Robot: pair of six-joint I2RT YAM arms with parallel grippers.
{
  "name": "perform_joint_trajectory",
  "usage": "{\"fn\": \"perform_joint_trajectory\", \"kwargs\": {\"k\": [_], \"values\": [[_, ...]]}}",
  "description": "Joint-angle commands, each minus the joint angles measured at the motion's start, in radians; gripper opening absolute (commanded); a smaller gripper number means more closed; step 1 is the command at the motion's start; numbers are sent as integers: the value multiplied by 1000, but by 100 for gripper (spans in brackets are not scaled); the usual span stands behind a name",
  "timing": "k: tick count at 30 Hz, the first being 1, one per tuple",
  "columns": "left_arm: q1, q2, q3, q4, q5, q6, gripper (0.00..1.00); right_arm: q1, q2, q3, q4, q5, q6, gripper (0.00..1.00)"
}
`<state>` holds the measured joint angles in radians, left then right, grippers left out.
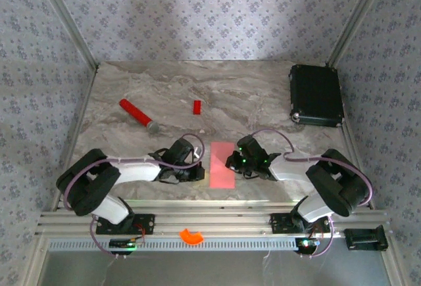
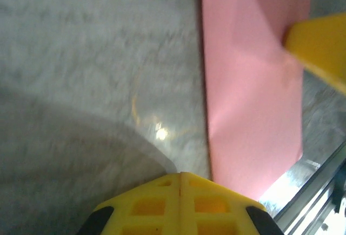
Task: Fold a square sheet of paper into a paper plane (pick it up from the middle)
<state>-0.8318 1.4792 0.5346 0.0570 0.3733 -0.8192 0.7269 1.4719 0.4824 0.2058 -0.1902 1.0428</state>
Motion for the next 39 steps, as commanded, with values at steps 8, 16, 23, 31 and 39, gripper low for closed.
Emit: {"fn": "perform_joint_trajectory", "kwargs": {"k": [8, 16, 23, 31, 39], "values": [[-56, -25, 174, -71, 47, 11, 2, 0, 30, -38, -126, 45, 9, 0], [-133, 146, 209, -31, 80, 12, 2, 3, 30, -46, -119, 47, 13, 0], [-136, 105, 57, 1, 70, 7, 2, -2, 32, -47, -124, 42, 5, 0], [-130, -75, 52, -142, -12, 90, 3, -3, 35, -25, -121, 39, -9, 0], [-66, -172, 45, -113, -59, 17, 3, 23, -77, 74, -143, 35, -116, 6]]}}
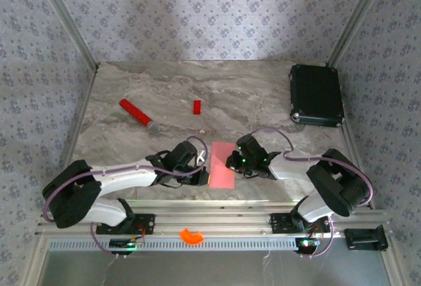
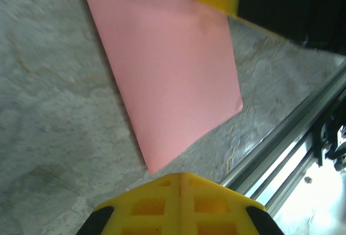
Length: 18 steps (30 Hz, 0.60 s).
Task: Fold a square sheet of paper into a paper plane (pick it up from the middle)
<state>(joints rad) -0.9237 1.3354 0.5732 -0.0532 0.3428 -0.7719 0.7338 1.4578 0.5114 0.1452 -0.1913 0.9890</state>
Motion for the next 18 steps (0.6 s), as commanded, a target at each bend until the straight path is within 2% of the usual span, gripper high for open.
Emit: {"fn": "perform_joint_trajectory", "kwargs": {"k": [1, 5, 7, 8, 12, 18], "values": [[37, -37, 2, 5, -28, -45, 3, 20, -91, 52, -102, 56, -71, 10], [96, -69, -23, 26, -24, -111, 3, 31, -234, 37, -206, 148, -80, 27], [134, -73, -29, 45, 20, -132, 3, 25, -313, 8, -279, 170, -49, 38], [149, -76, -28, 51, 47, -140, 3, 18, -353, -10, -305, 171, -37, 41], [188, -78, 3, 50, 108, -145, 7, -31, -453, -48, -408, 107, 15, 43], [235, 37, 137, 58, 173, -121, 10, -103, -448, -21, -459, -16, -44, 42]]}}
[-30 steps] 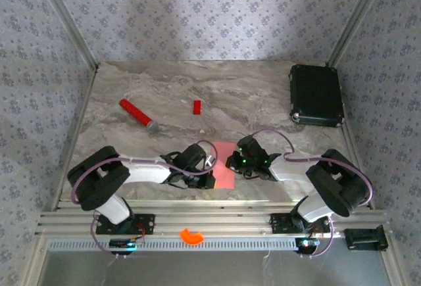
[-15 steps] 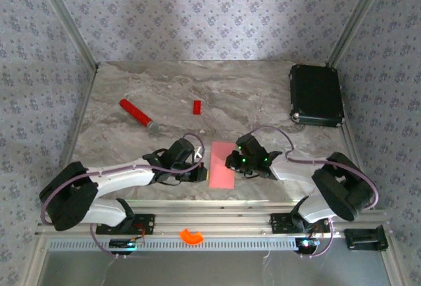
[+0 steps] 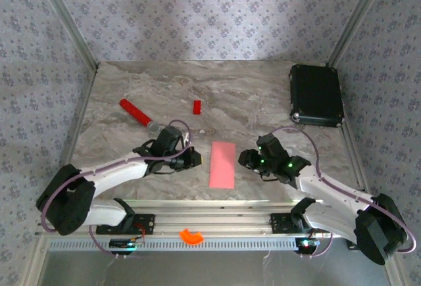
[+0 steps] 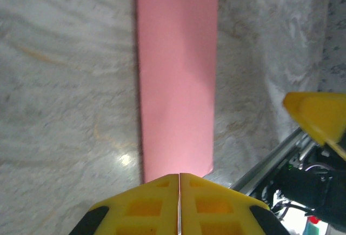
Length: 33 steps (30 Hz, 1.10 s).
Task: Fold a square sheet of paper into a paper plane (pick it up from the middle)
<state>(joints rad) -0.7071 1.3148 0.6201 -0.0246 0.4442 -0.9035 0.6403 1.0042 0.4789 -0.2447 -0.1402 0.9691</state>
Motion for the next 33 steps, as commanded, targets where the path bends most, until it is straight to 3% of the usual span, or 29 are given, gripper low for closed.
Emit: {"fn": "perform_joint_trajectory", "kwargs": {"k": [1, 10, 18, 22, 29, 33], "values": [[21, 89, 122, 25, 84, 19, 10, -10, 13, 13, -70, -74, -24, 42], [24, 404, 417, -82, 105, 94, 10, 45, 92, 41, -33, -103, -13, 33], [26, 555, 480, -115, 120, 140, 6, 91, 122, 25, 3, -100, 60, 29], [35, 597, 476, -106, 105, 157, 5, 119, 133, 25, 17, -105, 71, 31], [61, 622, 418, -83, 92, 161, 4, 170, 219, 37, 45, -151, 113, 47], [62, 612, 362, -63, 87, 160, 4, 183, 270, 35, 77, -159, 132, 52]]}}
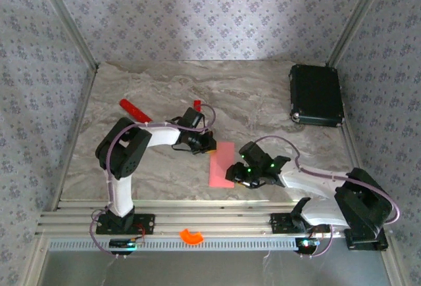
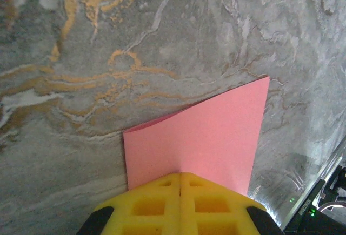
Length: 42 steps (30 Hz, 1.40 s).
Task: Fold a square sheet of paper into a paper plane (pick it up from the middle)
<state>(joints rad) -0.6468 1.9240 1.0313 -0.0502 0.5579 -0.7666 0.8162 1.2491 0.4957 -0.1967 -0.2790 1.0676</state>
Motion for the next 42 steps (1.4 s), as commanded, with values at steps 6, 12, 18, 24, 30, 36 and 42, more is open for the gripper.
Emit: {"fn": "perform_joint_trajectory", "kwargs": {"k": [6, 12, 18, 24, 30, 36, 42], "values": [[2, 4, -82, -35, -29, 26, 4, 15, 62, 27, 110, -37, 44, 50], [3, -1, -79, -43, -27, 30, 4, 8, 47, 38, 117, -20, 45, 42], [3, -8, -82, -45, -26, 30, 4, -13, 22, 10, 141, -4, 57, 42], [2, -13, -83, -44, -14, 39, 4, -67, 42, -18, 237, -53, 54, 44], [-1, -25, -72, -36, 3, 33, 4, -169, 87, -51, 434, -156, 49, 36], [-4, -40, -55, -42, 6, 24, 4, -200, 218, -40, 572, -262, 58, 28], [-8, -67, -51, -63, 3, 22, 5, -221, 231, -40, 487, -232, 16, 23]]}}
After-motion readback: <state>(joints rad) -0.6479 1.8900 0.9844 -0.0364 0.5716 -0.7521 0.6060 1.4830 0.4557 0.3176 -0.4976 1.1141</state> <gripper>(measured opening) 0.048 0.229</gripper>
